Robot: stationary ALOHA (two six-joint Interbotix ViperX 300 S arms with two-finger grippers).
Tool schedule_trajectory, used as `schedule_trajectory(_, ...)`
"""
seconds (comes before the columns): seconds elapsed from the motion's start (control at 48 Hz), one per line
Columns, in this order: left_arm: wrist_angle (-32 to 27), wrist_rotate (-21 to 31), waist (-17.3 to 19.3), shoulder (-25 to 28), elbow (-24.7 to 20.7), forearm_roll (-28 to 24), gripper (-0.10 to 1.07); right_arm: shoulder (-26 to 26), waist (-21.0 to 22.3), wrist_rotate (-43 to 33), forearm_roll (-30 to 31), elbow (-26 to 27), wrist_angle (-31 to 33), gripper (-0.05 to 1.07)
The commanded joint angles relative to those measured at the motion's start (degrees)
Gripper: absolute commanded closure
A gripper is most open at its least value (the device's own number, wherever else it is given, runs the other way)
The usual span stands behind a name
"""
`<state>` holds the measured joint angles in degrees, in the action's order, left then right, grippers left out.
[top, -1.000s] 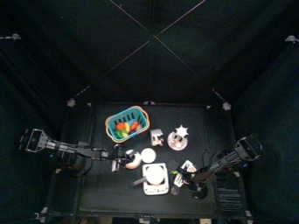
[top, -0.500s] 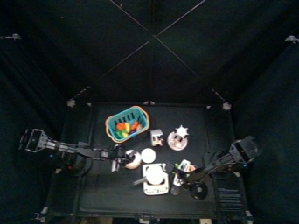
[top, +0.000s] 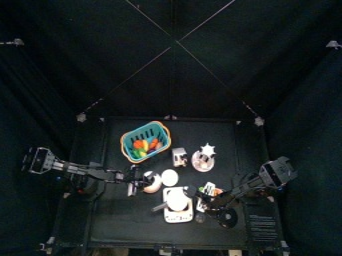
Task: Grab starfruit
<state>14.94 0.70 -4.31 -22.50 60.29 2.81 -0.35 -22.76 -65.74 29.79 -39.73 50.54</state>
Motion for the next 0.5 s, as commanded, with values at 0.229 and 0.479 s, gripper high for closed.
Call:
schedule_trajectory(0.229, 0.26, -0.09, 0.0, -0.26, -0.7, 0.09, 0.39, 2.11, 2.29, 0.0, 0.35, 0.26, -1.23, 0.0)
schedule_trajectory(0.479, 0.26, -0.09, 0.0, -0.26, -0.7, 0.09, 0.39, 3.52, 3.16, 0.0, 0.44, -0.44, -1.23, 0.0)
